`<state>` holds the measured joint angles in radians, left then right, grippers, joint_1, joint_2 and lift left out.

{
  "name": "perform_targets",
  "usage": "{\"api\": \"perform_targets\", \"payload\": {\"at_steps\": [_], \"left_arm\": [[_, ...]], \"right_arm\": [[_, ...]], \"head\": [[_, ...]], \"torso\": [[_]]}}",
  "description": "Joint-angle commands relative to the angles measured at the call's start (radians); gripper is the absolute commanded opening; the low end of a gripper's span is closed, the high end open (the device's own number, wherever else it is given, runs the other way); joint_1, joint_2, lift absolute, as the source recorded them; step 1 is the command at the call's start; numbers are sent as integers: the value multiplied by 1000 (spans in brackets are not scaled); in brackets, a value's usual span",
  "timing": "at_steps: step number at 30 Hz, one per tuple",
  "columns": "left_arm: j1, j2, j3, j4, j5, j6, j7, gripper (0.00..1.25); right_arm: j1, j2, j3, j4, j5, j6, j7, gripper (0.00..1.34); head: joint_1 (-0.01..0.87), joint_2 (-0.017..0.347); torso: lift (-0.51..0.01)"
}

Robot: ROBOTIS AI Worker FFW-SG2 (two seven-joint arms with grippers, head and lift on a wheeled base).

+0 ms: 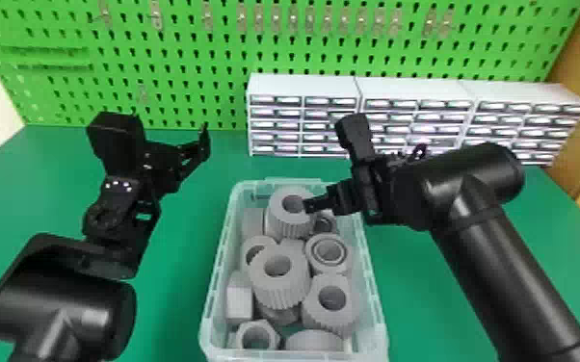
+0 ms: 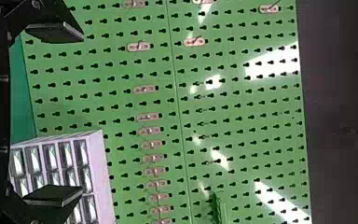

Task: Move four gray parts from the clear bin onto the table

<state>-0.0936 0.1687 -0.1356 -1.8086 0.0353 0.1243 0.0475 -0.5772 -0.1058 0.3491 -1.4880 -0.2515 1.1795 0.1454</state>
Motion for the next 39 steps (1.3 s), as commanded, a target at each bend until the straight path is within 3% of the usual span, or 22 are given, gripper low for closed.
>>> {"api": "perform_targets", "payload": {"at_steps": [1, 12, 18, 24, 39], "left_arm": [[0, 0, -1, 2, 0, 0, 0, 1112], [-3, 0, -7, 3, 0, 2, -3, 1111], [-6, 2, -10, 6, 0, 2, -5, 1111], [-11, 5, -18, 9, 2, 2, -6, 1111], [-12, 8, -21, 12, 9, 2, -9, 1111]], "right_arm": [[-1, 0, 1, 0, 12, 0, 0, 1236], [-13, 6, 4, 28, 44, -11, -1, 1233], [-29, 18, 7, 87, 41, -47, -1, 1233], [-62, 32, 24, 201, 8, -133, -1, 1230], [-119, 38, 59, 336, 32, -233, -1, 1230]], "head": [[686, 26], [686, 26], [686, 26], [686, 26], [686, 26]], "torso": [[-50], [-50], [-50], [-50], [-50]]}}
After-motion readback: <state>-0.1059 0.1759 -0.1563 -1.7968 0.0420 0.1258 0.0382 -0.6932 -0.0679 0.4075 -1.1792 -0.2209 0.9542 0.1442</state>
